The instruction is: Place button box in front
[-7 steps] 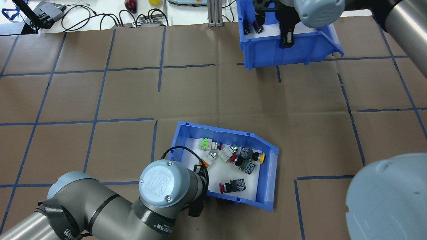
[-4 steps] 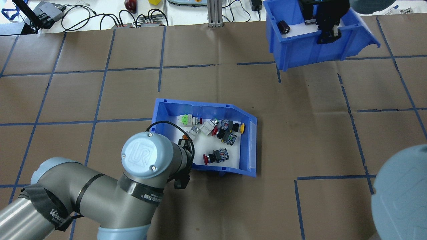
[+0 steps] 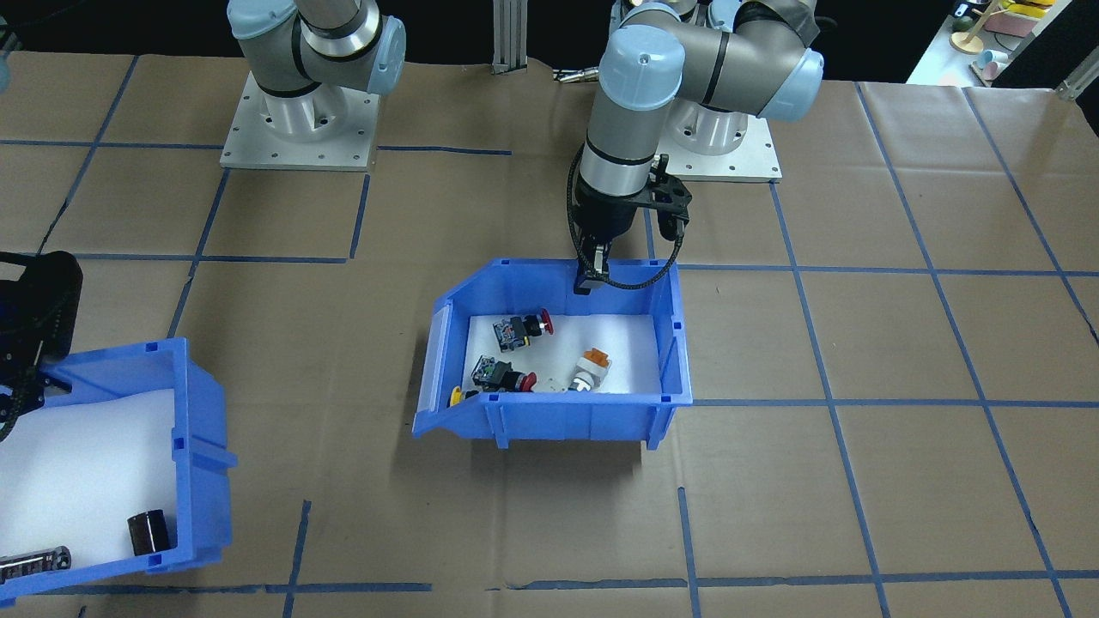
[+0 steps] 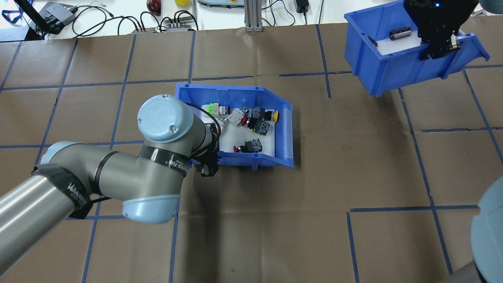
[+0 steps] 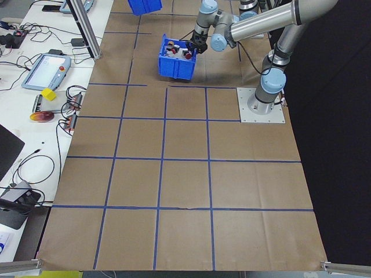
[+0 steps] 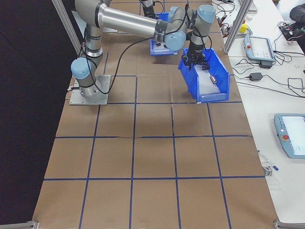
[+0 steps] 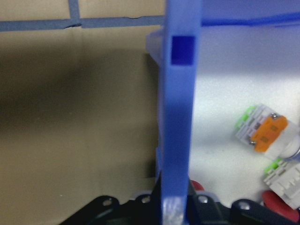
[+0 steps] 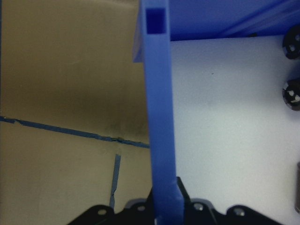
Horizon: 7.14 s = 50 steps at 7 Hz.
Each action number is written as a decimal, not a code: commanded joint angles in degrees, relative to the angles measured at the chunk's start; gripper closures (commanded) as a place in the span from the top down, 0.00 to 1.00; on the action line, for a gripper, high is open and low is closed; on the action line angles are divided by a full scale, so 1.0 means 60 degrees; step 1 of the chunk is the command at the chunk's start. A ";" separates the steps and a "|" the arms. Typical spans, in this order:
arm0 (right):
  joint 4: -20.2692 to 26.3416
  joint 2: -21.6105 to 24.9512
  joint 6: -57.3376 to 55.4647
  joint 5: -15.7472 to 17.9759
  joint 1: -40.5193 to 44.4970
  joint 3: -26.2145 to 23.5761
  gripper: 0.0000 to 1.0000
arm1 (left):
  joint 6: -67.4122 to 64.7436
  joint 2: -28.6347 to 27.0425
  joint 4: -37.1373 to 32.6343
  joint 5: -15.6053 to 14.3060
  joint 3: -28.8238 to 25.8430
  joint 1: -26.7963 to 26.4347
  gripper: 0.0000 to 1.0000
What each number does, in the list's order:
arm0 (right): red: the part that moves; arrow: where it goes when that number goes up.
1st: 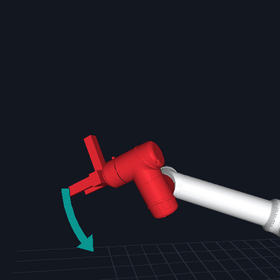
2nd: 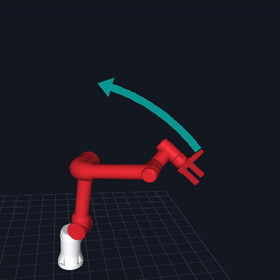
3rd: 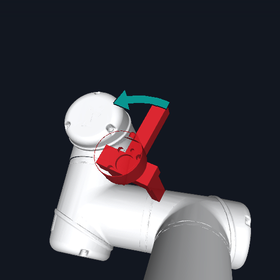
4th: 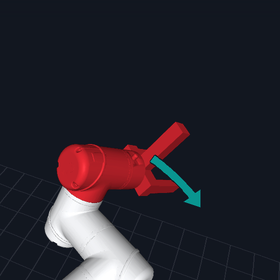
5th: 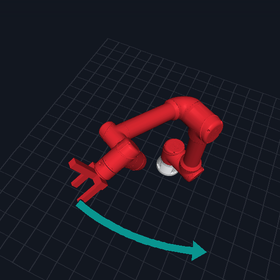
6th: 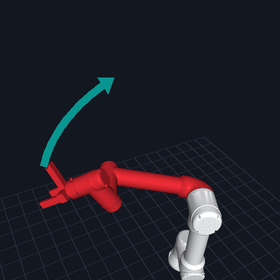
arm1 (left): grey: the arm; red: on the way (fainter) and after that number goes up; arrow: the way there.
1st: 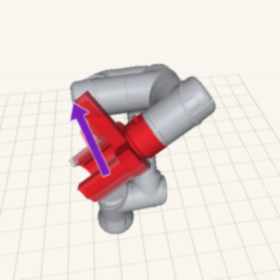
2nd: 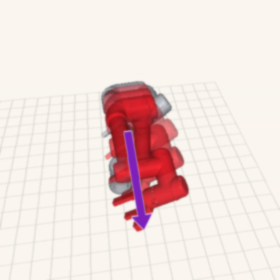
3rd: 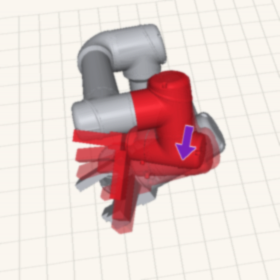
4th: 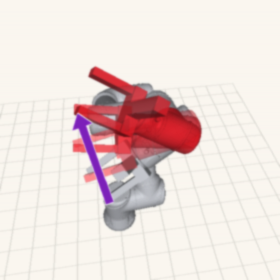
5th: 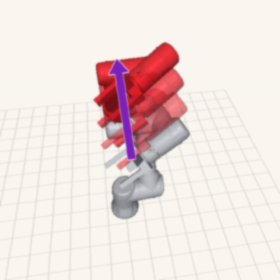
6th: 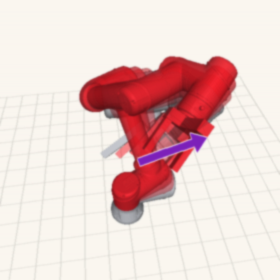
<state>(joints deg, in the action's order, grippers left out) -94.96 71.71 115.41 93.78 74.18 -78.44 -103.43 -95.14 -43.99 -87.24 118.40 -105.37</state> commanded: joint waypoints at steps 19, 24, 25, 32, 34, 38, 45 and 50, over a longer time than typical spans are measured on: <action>-0.2191 0.3321 -0.1508 -0.0718 -0.0557 -0.5041 0.13 | 0.9171 0.0983 -0.6728 0.0581 -0.4353 0.1808 0.99; -0.2236 0.4687 -0.3556 -0.0953 0.0741 -0.6641 0.13 | 1.8853 0.3449 -0.6920 0.0203 -0.2814 0.4068 0.99; -0.2265 0.4761 -0.3793 -0.0895 0.1095 -0.6919 0.13 | 1.8994 0.3232 -0.7051 -0.1236 -0.2959 0.4085 0.99; -0.3332 0.5583 -0.7405 -0.0938 0.4417 -0.8152 0.13 | 1.9024 0.2412 -0.6833 -0.0972 -0.2946 0.3693 0.99; -0.4165 0.5160 -0.8594 -0.0822 0.5662 -0.8137 0.14 | 1.8995 0.2321 -0.6584 -0.1103 -0.3005 0.2668 0.99; -0.5193 0.4148 -0.9260 -0.0440 0.7117 -0.8137 0.14 | 1.8966 0.2307 -0.6758 -0.0900 -0.3005 0.2664 0.98; -0.5392 0.3807 -0.9318 0.0233 0.7311 -0.7483 1.00 | 1.8380 0.2175 -0.6979 -0.0899 -0.2727 0.2606 0.99; -0.2016 0.5595 -0.9333 0.0219 0.5165 -0.6263 1.00 | 1.8395 0.2073 -0.6833 -0.0928 -0.2580 0.2606 0.99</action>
<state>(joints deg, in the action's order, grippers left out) -108.19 103.17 59.17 95.28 110.69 -116.35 6.88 -82.56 -85.16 -92.75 102.63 -89.74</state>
